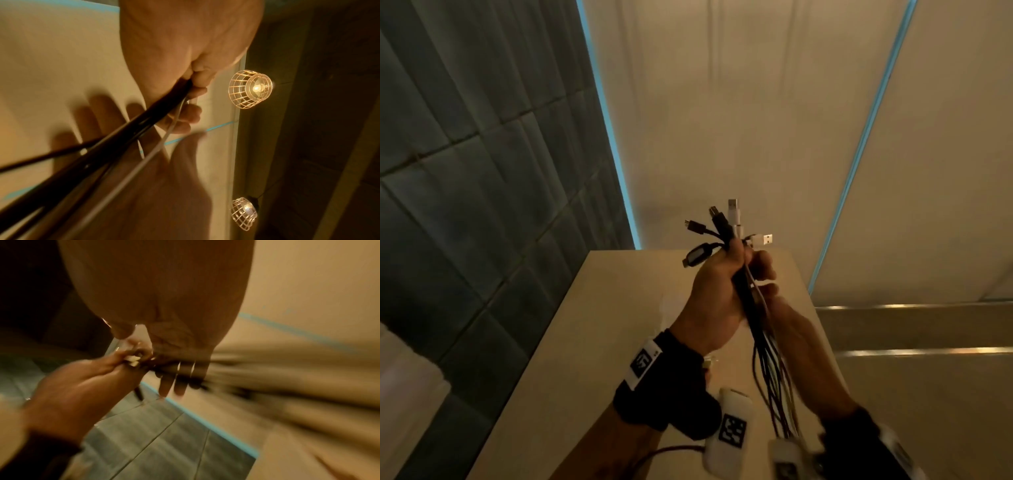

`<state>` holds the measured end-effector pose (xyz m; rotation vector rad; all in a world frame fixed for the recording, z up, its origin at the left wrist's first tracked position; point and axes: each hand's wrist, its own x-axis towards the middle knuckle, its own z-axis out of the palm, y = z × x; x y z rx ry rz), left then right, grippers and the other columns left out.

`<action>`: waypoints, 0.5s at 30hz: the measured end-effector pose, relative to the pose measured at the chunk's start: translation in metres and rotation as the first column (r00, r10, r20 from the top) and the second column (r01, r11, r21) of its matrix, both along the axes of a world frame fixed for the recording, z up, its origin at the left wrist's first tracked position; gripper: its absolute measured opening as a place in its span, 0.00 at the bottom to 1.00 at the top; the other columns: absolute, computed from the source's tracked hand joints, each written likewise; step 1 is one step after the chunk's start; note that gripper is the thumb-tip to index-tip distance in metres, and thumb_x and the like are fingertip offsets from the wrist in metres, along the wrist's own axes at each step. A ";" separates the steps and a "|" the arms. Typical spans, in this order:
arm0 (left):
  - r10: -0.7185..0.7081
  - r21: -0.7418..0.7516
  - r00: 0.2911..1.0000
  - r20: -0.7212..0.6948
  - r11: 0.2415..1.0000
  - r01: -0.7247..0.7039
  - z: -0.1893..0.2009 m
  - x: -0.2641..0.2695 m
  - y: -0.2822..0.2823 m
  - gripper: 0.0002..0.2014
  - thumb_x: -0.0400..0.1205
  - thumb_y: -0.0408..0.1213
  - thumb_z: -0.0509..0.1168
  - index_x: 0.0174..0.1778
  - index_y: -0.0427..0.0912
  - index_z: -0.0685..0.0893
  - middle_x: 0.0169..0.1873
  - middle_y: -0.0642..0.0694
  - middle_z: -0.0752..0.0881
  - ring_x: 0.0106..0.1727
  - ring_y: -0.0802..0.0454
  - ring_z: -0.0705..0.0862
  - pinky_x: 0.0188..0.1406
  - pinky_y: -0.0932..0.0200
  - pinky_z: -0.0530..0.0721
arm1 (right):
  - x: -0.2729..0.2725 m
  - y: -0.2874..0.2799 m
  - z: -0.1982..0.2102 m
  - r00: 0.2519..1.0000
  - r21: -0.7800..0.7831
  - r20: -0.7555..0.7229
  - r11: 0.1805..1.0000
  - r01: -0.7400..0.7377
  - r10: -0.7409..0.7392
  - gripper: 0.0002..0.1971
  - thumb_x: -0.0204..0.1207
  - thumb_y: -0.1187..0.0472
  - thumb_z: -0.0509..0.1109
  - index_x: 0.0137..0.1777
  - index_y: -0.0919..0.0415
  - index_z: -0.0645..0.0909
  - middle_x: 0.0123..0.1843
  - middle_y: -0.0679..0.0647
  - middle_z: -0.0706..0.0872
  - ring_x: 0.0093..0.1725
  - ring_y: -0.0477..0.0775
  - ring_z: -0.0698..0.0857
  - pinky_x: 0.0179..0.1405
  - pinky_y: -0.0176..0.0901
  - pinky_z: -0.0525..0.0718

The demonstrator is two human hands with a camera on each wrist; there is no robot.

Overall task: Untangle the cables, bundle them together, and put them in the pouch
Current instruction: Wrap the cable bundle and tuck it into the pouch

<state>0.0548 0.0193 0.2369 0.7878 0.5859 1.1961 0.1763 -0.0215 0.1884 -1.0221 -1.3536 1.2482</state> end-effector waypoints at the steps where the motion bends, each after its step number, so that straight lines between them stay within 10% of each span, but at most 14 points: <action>1: 0.016 0.010 0.999 -0.046 1.000 -0.016 0.000 -0.002 0.002 0.16 0.88 0.44 0.51 0.45 0.40 0.79 0.38 0.43 0.86 0.39 0.47 0.85 0.41 0.49 0.84 | -0.018 0.003 -0.007 0.998 -0.042 -0.032 0.997 -0.061 0.060 0.23 0.85 0.42 0.52 0.49 0.56 0.84 0.41 0.55 0.89 0.40 0.56 0.88 0.39 0.46 0.86; 5: 0.061 -0.006 0.995 -0.082 0.998 -0.062 0.001 -0.030 0.022 0.17 0.89 0.45 0.50 0.37 0.44 0.74 0.23 0.49 0.77 0.20 0.55 0.74 0.20 0.62 0.75 | -0.032 -0.001 -0.028 0.982 -0.150 -0.150 0.980 -0.134 0.112 0.23 0.79 0.37 0.58 0.32 0.55 0.73 0.25 0.52 0.63 0.23 0.49 0.59 0.21 0.39 0.57; 15: 0.155 -0.089 0.975 -0.161 0.981 -0.171 -0.048 -0.079 0.038 0.16 0.89 0.44 0.52 0.37 0.44 0.75 0.18 0.55 0.63 0.14 0.62 0.59 0.12 0.69 0.54 | 0.029 -0.053 -0.041 0.874 -0.345 0.268 0.887 -0.306 0.406 0.20 0.79 0.41 0.61 0.36 0.56 0.78 0.25 0.45 0.70 0.23 0.44 0.67 0.24 0.40 0.64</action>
